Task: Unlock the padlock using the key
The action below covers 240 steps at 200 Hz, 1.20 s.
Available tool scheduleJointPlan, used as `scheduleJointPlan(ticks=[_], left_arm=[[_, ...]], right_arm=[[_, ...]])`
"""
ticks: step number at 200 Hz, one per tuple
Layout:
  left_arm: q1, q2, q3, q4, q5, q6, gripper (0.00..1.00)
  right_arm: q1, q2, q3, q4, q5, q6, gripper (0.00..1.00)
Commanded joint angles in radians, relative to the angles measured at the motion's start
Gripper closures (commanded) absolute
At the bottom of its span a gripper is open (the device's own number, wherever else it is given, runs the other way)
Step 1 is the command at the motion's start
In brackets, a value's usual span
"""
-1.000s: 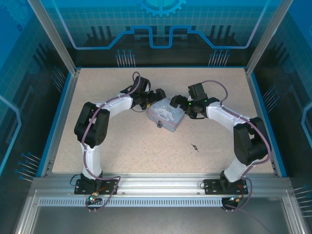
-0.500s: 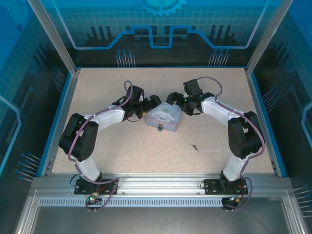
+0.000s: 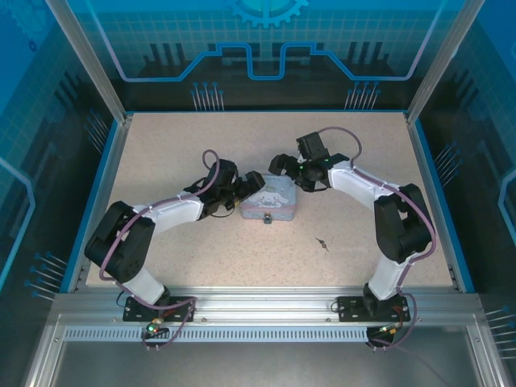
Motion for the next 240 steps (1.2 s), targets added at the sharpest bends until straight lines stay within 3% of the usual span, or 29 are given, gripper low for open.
scheduleJointPlan(ticks=[1, 49, 83, 115, 149, 240], left_arm=[[-0.012, -0.019, 0.009, 0.002, -0.021, 0.001, 0.01], [0.043, -0.114, -0.027, -0.04, -0.083, 0.018, 0.01], [0.071, -0.215, -0.068, -0.073, -0.096, 0.043, 0.01], [0.07, -0.308, -0.118, -0.103, -0.034, 0.03, 0.01], [0.063, -0.348, -0.175, -0.088, 0.131, 0.007, 0.01], [-0.032, -0.318, -0.146, -0.106, 0.164, -0.014, 0.01]], right_arm=[[0.027, -0.025, -0.005, 0.0, -0.007, -0.021, 0.0], [-0.018, -0.207, -0.122, -0.043, 0.107, -0.041, 0.0], [-0.057, -0.356, -0.298, -0.037, 0.085, -0.086, 0.0], [-0.063, -0.44, -0.449, -0.063, 0.051, -0.144, 0.14], [-0.063, -0.512, -0.562, -0.116, 0.081, -0.136, 0.28], [0.006, -0.528, -0.684, -0.121, 0.089, -0.057, 0.35]])
